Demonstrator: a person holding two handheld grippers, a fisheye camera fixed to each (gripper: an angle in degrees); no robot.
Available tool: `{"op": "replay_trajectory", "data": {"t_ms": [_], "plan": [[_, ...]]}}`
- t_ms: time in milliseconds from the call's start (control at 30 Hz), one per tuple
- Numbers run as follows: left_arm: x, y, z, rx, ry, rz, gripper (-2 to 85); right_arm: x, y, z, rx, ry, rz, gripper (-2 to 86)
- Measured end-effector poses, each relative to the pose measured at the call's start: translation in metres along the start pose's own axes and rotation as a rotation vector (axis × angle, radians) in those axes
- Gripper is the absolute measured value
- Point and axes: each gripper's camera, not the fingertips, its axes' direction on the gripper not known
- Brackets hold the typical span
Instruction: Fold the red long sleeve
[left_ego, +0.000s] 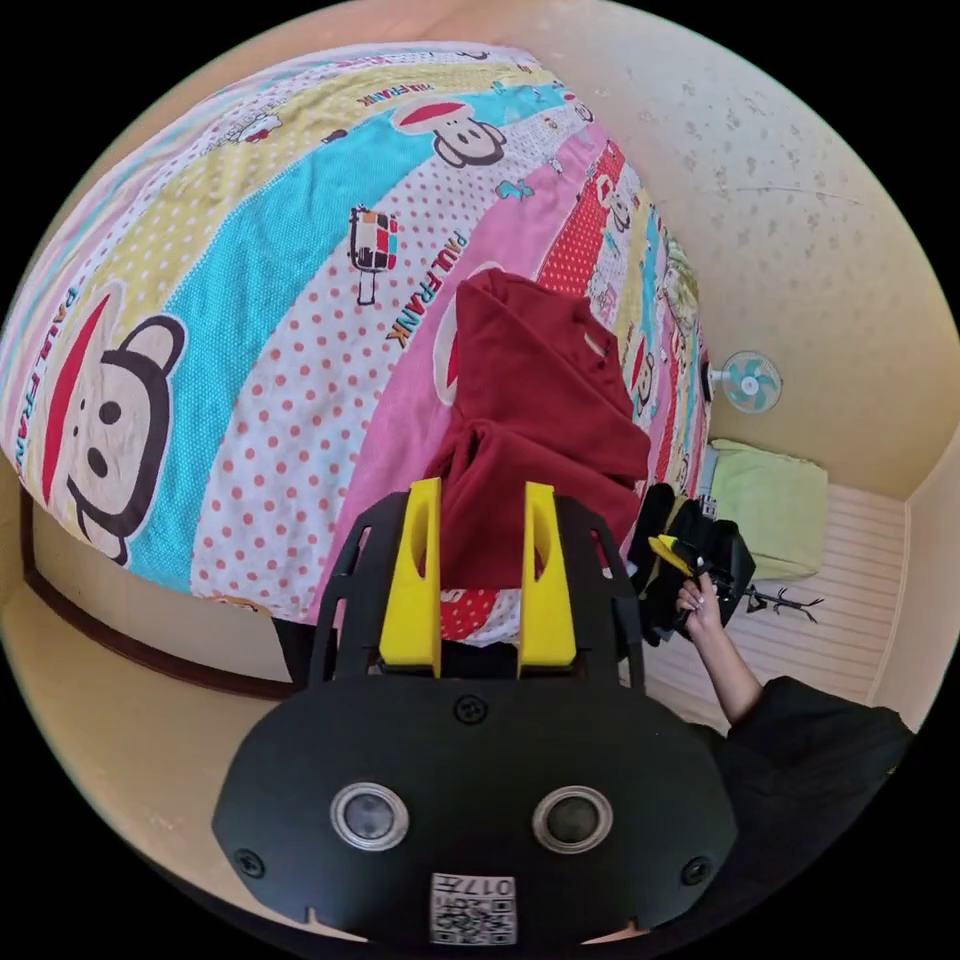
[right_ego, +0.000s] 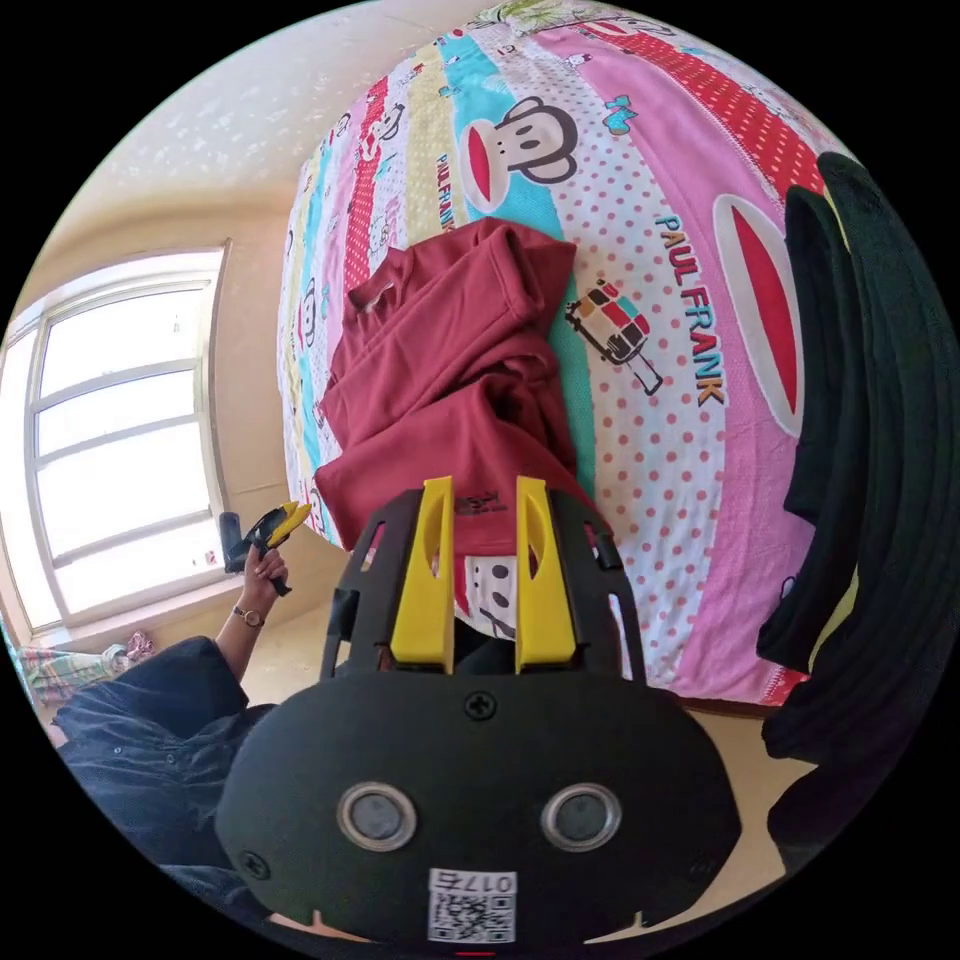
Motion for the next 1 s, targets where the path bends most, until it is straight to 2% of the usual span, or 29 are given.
{"op": "replay_trajectory", "data": {"t_ms": [100,233,367,467,600,667,767,833,1000], "plan": [[-0.012,0.014,0.03,-0.097,-0.051,-0.007,13.2,0.023,0.012,0.022,-0.033,0.039,0.059,10.7],[-0.037,0.022,0.061,-0.147,0.015,-0.094,10.0,0.044,0.014,0.042,0.003,0.189,0.133,11.0],[-0.054,0.019,0.058,-0.18,0.076,-0.165,5.3,0.052,0.002,0.067,-0.16,0.095,0.134,7.4],[-0.053,0.027,0.035,-0.218,0.14,-0.043,3.6,0.031,0.02,0.051,-0.185,0.114,0.011,4.6],[-0.054,0.063,0.001,-0.3,0.492,0.07,2.7,0.008,0.075,0.013,-0.14,-0.073,-0.053,3.7],[-0.053,0.081,-0.019,-0.308,0.57,0.093,2.8,-0.006,0.112,-0.022,-0.065,-0.195,-0.064,3.4],[-0.05,0.093,-0.057,-0.241,0.625,0.104,2.9,-0.019,0.134,-0.071,0.114,-0.328,-0.062,3.4],[-0.045,0.076,-0.083,-0.133,0.655,0.099,3.1,-0.022,0.125,-0.093,0.221,-0.376,-0.052,3.4],[-0.024,-0.025,-0.102,0.074,0.691,0.127,3.6,-0.053,0.02,-0.111,0.346,-0.335,-0.165,4.0]]}}
